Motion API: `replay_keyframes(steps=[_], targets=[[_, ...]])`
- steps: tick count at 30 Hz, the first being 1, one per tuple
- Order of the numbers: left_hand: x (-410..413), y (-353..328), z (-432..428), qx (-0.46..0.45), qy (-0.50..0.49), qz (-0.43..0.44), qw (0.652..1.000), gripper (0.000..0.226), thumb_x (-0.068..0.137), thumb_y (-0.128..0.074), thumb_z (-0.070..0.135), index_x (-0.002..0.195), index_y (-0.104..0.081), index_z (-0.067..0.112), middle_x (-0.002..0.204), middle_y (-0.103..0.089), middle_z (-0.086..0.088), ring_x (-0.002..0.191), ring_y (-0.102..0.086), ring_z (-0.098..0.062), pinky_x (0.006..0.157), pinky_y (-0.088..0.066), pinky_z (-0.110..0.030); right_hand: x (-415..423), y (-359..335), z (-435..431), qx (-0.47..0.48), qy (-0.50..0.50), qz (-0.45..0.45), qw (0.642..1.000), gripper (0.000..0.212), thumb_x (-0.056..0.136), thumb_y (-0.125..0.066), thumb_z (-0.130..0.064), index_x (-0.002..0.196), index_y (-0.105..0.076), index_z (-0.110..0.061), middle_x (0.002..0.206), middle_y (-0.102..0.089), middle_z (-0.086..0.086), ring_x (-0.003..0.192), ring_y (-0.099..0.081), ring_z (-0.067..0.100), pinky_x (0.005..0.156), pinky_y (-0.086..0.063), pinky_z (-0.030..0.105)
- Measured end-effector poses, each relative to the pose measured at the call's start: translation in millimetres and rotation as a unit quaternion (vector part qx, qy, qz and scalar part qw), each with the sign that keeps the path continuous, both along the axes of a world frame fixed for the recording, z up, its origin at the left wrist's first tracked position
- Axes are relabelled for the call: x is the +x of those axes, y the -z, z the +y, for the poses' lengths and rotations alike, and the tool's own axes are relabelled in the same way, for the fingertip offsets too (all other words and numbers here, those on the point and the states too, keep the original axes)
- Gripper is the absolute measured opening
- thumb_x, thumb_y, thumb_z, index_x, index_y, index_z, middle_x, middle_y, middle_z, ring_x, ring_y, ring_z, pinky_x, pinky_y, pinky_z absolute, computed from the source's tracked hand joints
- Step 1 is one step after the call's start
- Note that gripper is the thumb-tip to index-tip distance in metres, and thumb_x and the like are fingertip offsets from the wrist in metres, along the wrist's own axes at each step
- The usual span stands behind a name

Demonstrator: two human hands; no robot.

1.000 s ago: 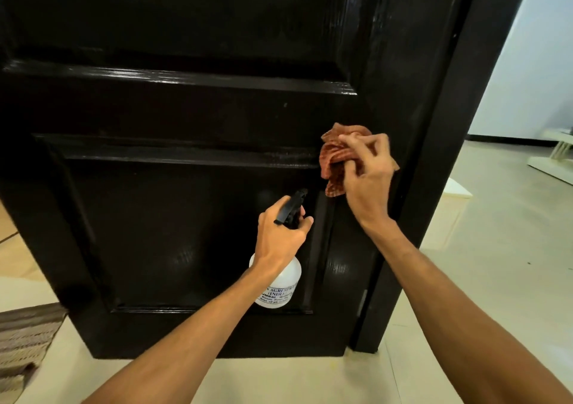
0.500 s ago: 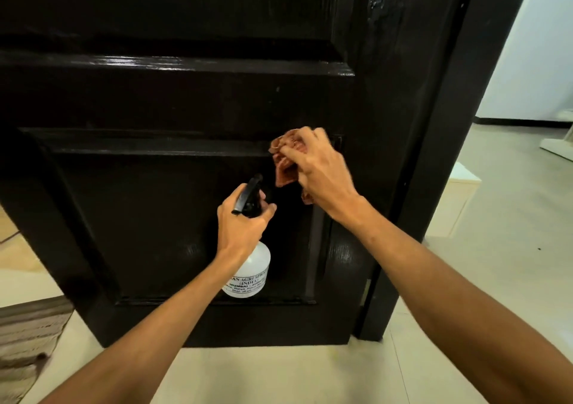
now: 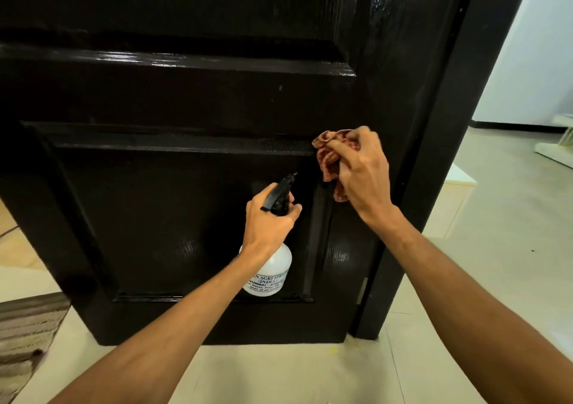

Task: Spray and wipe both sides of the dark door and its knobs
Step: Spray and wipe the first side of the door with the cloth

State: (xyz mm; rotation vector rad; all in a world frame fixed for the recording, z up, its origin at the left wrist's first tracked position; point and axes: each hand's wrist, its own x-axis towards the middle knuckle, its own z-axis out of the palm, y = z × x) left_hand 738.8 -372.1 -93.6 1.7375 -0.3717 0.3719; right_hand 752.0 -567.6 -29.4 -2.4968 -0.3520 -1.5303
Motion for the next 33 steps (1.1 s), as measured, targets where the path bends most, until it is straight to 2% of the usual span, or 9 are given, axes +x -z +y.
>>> replay_keyframes(steps=[3, 6, 10, 12, 17, 22, 25, 29, 33], targets=[[-0.5, 8.5, -7.0, 0.022, -0.012, -0.018, 1.000, 0.018, 0.087, -0.080, 0.009, 0.083, -0.063, 0.016, 0.074, -0.066, 0.001, 0.063, -0.064, -0.008, 0.061, -0.056, -0.025, -0.5, 31.0, -6.8, -0.040, 0.010, 0.019, 0.999, 0.033, 0.091, -0.065, 0.005, 0.120, -0.072, -0.010, 0.112, -0.054, 0.016, 0.098, -0.053, 0.030, 0.071, -0.057, 0.040], [-0.6, 16.4, -11.3, 0.012, 0.011, 0.003, 1.000, 0.019, 0.085, -0.082, 0.008, 0.088, -0.064, 0.015, 0.077, -0.069, -0.004, 0.061, -0.065, -0.005, 0.055, -0.051, -0.019, -4.9, 45.0, -10.7, -0.050, -0.008, 0.056, 0.997, 0.034, 0.090, -0.066, 0.004, 0.120, -0.072, -0.009, 0.111, -0.053, 0.016, 0.096, -0.053, 0.029, 0.063, -0.058, 0.040], [6.0, 30.3, -16.8, 0.047, 0.017, -0.004, 0.999, 0.021, 0.086, -0.081, 0.011, 0.082, -0.062, 0.017, 0.069, -0.063, 0.000, 0.056, -0.059, -0.010, 0.056, -0.053, -0.029, -0.3, 4.6, -7.3, 0.042, -0.014, -0.040, 0.998, 0.035, 0.090, -0.063, 0.004, 0.121, -0.072, -0.009, 0.112, -0.054, 0.016, 0.098, -0.053, 0.025, 0.079, -0.051, 0.027], [4.2, 45.6, -19.5, 0.070, 0.009, 0.002, 0.998, 0.021, 0.086, -0.081, 0.013, 0.080, -0.061, 0.018, 0.068, -0.062, 0.005, 0.059, -0.061, -0.009, 0.063, -0.057, -0.032, 5.7, 3.3, -1.6, 0.031, -0.031, -0.044, 0.998, 0.036, 0.092, -0.062, 0.002, 0.124, -0.071, -0.010, 0.113, -0.054, 0.015, 0.100, -0.054, 0.025, 0.083, -0.050, 0.027], [2.0, 83.3, -33.9, 0.079, 0.013, 0.032, 0.996, 0.021, 0.085, -0.081, 0.015, 0.079, -0.062, 0.022, 0.069, -0.065, 0.009, 0.067, -0.066, -0.008, 0.075, -0.060, -0.040, 7.0, 62.1, -12.3, -0.070, -0.038, 0.038, 0.996, 0.035, 0.092, -0.064, -0.001, 0.126, -0.070, -0.009, 0.110, -0.057, 0.017, 0.097, -0.054, 0.030, 0.066, -0.056, 0.040], [8.5, 99.6, -41.6, 0.058, 0.011, 0.058, 0.997, 0.019, 0.084, -0.084, 0.017, 0.087, -0.066, 0.019, 0.076, -0.070, 0.008, 0.078, -0.070, -0.007, 0.083, -0.058, -0.030, 17.2, 24.9, -5.1, -0.028, -0.031, -0.046, 0.998, 0.029, 0.094, -0.060, -0.002, 0.118, -0.073, -0.008, 0.107, -0.059, 0.016, 0.096, -0.050, 0.023, 0.074, -0.041, 0.019], [6.2, 114.2, -44.5, 0.060, 0.004, 0.061, 0.996, 0.016, 0.086, -0.082, 0.016, 0.085, -0.066, 0.018, 0.077, -0.070, 0.007, 0.078, -0.071, -0.008, 0.083, -0.059, -0.032, 24.1, 52.0, -4.9, -0.038, -0.036, -0.046, 0.998, 0.031, 0.093, -0.064, 0.001, 0.121, -0.073, -0.007, 0.109, -0.061, 0.016, 0.096, -0.055, 0.028, 0.076, -0.047, 0.025], [4.4, 129.3, -46.1, 0.062, 0.005, 0.083, 0.995, 0.018, 0.083, -0.084, 0.016, 0.088, -0.068, 0.020, 0.077, -0.072, 0.010, 0.080, -0.071, -0.006, 0.087, -0.058, -0.034, 13.5, 115.3, -14.3, -0.094, -0.055, 0.015, 0.994, 0.030, 0.091, -0.066, 0.001, 0.119, -0.072, -0.005, 0.106, -0.063, 0.016, 0.091, -0.057, 0.031, 0.061, -0.056, 0.038], [1.8, 148.2, -42.9, 0.052, -0.006, 0.112, 0.992, 0.018, 0.084, -0.085, 0.015, 0.089, -0.068, 0.018, 0.078, -0.072, 0.011, 0.081, -0.071, -0.003, 0.090, -0.059, -0.037, 18.8, 97.9, -7.1, -0.062, -0.048, 0.001, 0.997, 0.025, 0.093, -0.063, -0.001, 0.115, -0.074, -0.006, 0.107, -0.064, 0.017, 0.095, -0.057, 0.030, 0.061, -0.055, 0.031]])
